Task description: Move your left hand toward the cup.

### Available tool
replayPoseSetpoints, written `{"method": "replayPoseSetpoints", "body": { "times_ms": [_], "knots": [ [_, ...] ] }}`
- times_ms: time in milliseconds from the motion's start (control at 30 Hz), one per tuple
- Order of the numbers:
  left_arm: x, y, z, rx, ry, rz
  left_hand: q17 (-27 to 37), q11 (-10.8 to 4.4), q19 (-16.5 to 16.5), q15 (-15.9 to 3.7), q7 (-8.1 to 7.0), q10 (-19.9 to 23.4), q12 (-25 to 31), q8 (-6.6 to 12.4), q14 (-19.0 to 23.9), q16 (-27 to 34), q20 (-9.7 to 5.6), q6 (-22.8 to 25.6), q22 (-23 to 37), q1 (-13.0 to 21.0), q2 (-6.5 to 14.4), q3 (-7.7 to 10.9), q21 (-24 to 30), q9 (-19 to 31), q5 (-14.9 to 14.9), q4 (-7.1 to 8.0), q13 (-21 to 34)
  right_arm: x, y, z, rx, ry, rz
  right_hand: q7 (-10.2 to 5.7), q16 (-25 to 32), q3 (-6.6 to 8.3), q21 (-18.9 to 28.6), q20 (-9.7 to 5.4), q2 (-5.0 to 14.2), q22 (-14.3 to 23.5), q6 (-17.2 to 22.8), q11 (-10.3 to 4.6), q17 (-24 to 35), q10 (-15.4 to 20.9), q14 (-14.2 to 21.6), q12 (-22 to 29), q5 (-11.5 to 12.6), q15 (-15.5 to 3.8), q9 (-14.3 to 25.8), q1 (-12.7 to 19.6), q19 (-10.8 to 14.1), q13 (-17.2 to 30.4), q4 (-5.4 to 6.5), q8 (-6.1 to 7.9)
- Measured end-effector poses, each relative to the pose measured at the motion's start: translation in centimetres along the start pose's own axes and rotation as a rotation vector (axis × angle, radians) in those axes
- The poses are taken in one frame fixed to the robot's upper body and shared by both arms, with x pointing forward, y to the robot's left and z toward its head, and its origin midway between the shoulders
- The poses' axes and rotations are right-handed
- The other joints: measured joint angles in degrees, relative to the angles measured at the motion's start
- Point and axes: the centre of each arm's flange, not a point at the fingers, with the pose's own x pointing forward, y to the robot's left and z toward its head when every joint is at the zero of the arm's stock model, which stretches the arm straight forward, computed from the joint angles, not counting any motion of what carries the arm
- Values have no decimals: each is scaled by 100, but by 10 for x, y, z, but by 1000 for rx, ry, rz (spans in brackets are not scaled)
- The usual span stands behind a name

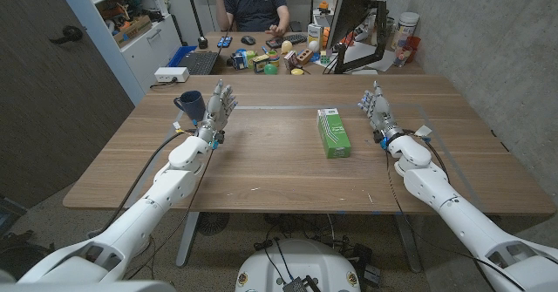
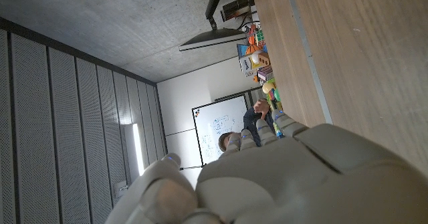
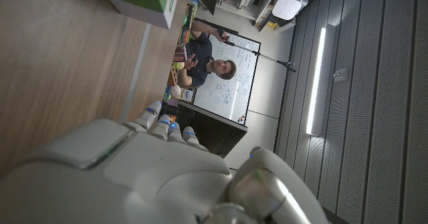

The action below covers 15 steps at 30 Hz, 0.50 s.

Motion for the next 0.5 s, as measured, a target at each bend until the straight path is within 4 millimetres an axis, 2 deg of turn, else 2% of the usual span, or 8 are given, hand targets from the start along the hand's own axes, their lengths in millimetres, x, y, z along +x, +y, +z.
{"method": "replayPoseSetpoints", "body": {
  "times_ms": [367, 433, 500],
  "knots": [
    [-2, -3, 7, -3, -21, -8, 0, 0, 3, 0, -23, 0, 1, 41, 0, 0, 3, -22, 0, 0, 0, 0, 22, -1, 0, 0, 0, 0, -1, 2, 4, -15, 3, 0, 0, 0, 0, 0, 0, -1, 0, -1, -1, 1, 0, 0, 0, 0, -1, 0, 0, -1, 0, 0],
    [-2, -4, 7, -3, -25, -9, -1, 0, 34, 6, -45, 0, 30, 62, -6, 0, 78, -40, 0, 0, 0, 0, 22, -1, 0, 0, 0, -1, -2, 2, 8, -17, -1, 0, 0, 0, 0, 0, 0, -1, 1, -2, -1, 1, 0, 0, 0, 0, -1, 0, 0, -1, 0, 0],
    [-2, -5, 9, 0, -33, -7, -5, 22, 74, 24, -152, -22, 49, 84, -17, 44, 156, -38, -1, 0, 0, 0, 39, -1, 0, -1, 0, -2, -3, 0, 7, -12, -3, 0, 0, 0, 0, 0, 0, -1, 1, -2, -1, 1, 1, 0, 0, 0, -1, 0, 0, -1, 0, 0]
  ]
}}
